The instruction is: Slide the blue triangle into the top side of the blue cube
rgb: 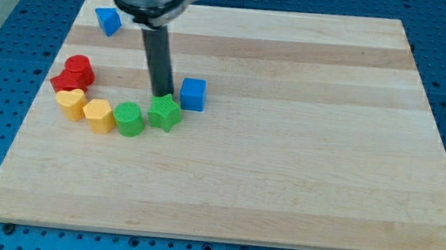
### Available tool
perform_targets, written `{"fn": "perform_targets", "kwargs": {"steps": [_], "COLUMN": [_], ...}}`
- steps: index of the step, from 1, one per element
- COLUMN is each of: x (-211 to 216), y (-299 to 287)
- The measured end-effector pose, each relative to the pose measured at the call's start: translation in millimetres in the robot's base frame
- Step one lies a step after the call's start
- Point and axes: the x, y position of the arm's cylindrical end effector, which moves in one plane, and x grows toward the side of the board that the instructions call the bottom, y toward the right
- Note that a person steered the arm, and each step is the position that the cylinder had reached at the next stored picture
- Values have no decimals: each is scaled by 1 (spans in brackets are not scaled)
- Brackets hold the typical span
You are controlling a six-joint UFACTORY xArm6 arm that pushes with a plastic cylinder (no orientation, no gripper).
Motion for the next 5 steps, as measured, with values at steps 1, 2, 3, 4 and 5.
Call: {"fn": "perform_targets", "kwargs": {"steps": [1, 2, 3, 4, 5], "x": [-27, -64, -105, -152, -192], "y": [-23, -23, -22, -28, -64]}}
